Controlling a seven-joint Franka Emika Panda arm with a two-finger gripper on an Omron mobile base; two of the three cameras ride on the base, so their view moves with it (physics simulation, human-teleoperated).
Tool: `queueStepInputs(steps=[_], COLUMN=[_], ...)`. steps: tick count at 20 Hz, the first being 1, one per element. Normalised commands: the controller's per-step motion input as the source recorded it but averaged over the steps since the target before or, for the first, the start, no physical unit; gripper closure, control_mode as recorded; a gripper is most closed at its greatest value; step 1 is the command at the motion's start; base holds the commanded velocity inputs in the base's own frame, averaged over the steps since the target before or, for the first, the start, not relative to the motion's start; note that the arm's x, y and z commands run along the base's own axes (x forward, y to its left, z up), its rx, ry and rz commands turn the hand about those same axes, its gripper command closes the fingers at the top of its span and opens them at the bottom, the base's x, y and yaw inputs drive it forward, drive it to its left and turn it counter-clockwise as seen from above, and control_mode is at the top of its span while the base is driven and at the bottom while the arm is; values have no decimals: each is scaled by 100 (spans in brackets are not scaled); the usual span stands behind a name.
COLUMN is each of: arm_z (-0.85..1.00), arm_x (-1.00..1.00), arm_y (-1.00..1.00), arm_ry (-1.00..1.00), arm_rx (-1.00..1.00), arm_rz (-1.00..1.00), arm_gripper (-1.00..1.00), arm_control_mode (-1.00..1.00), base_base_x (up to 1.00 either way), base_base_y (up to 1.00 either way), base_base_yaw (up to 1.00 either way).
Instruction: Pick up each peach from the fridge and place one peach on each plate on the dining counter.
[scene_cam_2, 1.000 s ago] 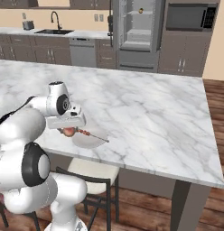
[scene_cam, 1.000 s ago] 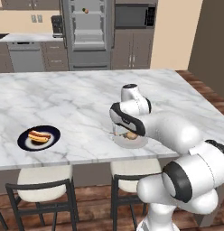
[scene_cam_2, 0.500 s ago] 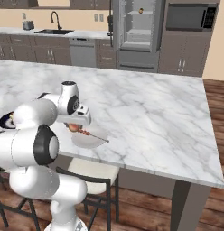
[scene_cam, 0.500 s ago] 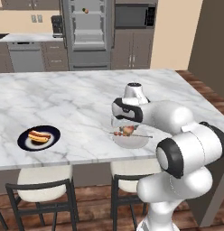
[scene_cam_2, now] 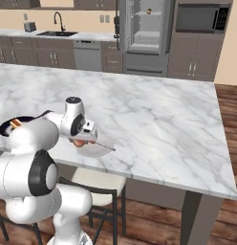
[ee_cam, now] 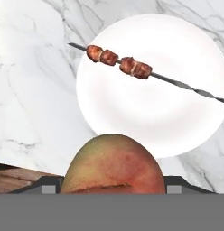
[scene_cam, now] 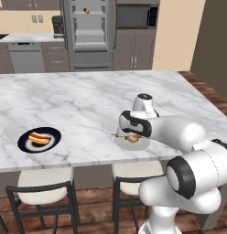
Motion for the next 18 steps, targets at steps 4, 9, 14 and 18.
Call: queueStepInputs(steps=[4,9,14,18], arm_z=[-31,-14,-12,-27], arm_x=[37,59,13,0], arm_y=[-13,-1,0,0], arm_ry=[9,14,14,13], arm_rx=[0,-1,0,0], arm_rz=[5,0,0,0], arm_gripper=[100,100,100,100], arm_control_mode=[-100,-100,-100,-100], base_base_x=[0,0,0,0], base_base_y=[0,0,0,0], base_base_yaw=[0,0,0,0])
